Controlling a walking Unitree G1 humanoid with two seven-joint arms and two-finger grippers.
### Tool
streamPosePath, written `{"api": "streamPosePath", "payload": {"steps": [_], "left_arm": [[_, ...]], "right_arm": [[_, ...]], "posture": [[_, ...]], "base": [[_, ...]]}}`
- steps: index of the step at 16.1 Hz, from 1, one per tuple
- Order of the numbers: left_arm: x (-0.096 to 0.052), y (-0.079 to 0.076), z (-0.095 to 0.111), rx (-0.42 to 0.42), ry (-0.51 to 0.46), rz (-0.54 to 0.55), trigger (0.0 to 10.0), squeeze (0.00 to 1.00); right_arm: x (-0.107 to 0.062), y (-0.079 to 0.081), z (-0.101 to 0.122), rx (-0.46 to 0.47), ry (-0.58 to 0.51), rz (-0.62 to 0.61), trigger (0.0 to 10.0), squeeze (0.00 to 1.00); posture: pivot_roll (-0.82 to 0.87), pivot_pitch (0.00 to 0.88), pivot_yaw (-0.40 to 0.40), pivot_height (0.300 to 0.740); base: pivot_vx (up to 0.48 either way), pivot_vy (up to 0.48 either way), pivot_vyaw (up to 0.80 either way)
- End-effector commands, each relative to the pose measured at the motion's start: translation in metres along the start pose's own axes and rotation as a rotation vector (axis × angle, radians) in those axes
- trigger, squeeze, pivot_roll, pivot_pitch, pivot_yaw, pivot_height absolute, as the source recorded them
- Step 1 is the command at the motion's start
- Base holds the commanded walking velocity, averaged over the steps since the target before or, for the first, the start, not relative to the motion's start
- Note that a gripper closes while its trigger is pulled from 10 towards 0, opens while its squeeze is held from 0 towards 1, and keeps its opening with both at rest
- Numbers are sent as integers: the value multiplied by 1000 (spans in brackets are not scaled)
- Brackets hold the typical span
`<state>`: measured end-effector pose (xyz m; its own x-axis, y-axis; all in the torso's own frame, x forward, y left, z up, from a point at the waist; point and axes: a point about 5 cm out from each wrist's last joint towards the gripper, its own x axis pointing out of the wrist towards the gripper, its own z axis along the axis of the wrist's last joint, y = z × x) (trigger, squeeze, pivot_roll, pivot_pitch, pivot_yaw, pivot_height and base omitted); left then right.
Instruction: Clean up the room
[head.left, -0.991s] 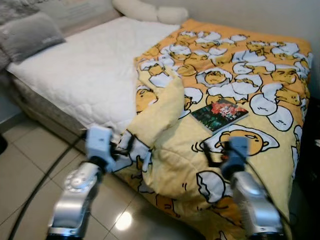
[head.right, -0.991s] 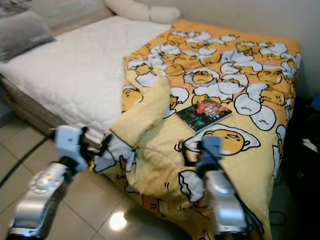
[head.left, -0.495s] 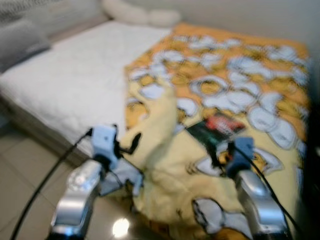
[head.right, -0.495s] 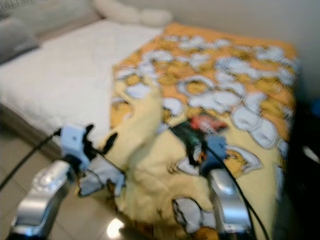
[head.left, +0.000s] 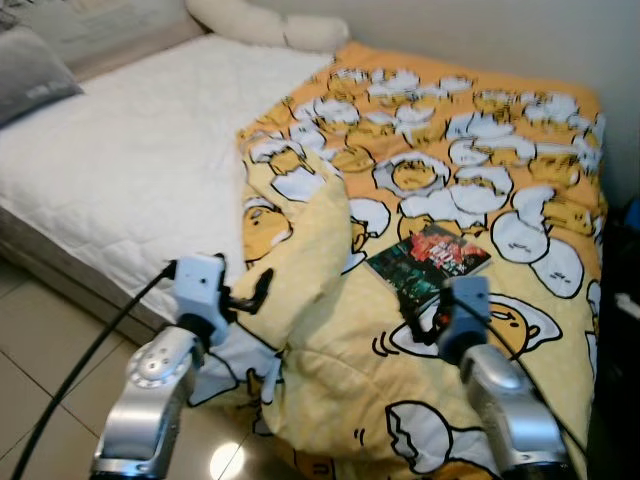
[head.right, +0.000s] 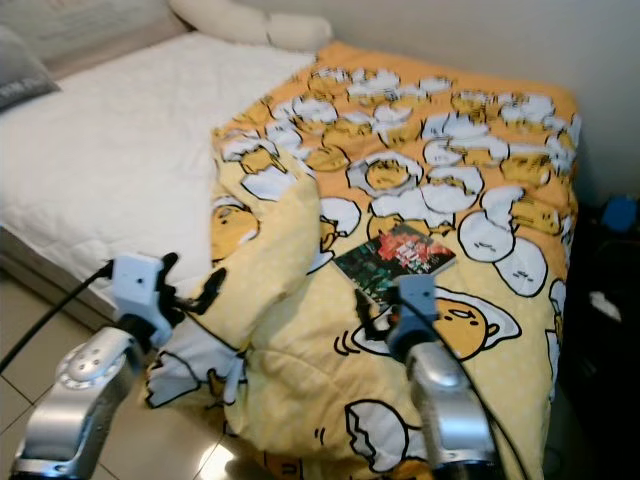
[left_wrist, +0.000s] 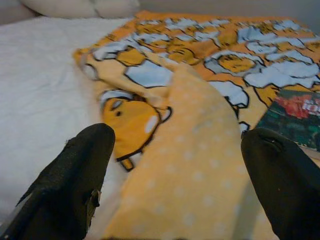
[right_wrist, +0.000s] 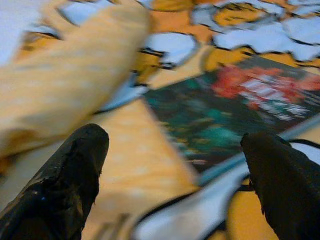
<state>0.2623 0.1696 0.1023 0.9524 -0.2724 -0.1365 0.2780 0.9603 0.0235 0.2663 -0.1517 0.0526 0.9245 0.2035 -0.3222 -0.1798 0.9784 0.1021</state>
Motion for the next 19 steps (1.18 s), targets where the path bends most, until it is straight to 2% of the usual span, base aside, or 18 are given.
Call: {"api": "streamPosePath", "payload": {"steps": [1, 6, 16, 18, 19], "left_arm": [[-1, -1, 1, 7, 1, -6, 10000, 0], [-1, -4, -2, 14, 13, -18, 10000, 0], [1, 1, 3, 5, -5, -1, 10000, 0], [2, 1, 3, 2, -9, -6, 10000, 0], [2, 1, 3, 3, -9, -9, 10000, 0]], "right_arm": [[3, 2, 4, 5, -6, 12, 10000, 0], [4, -3, 4, 14, -3, -7, 10000, 0], [5, -3, 3, 32, -3, -12, 10000, 0], [6, 3, 6, -20, -15, 20, 10000, 0], [6, 3, 6, 4, -14, 18, 10000, 0]], "posture": [[6, 0, 20, 740], [4, 0, 21, 740], [2, 0, 27, 740], [3, 0, 28, 740], [3, 0, 28, 740]], "base": [[0, 0, 0], [0, 0, 0], [0, 0, 0], [270, 0, 800], [307, 0, 800]]}}
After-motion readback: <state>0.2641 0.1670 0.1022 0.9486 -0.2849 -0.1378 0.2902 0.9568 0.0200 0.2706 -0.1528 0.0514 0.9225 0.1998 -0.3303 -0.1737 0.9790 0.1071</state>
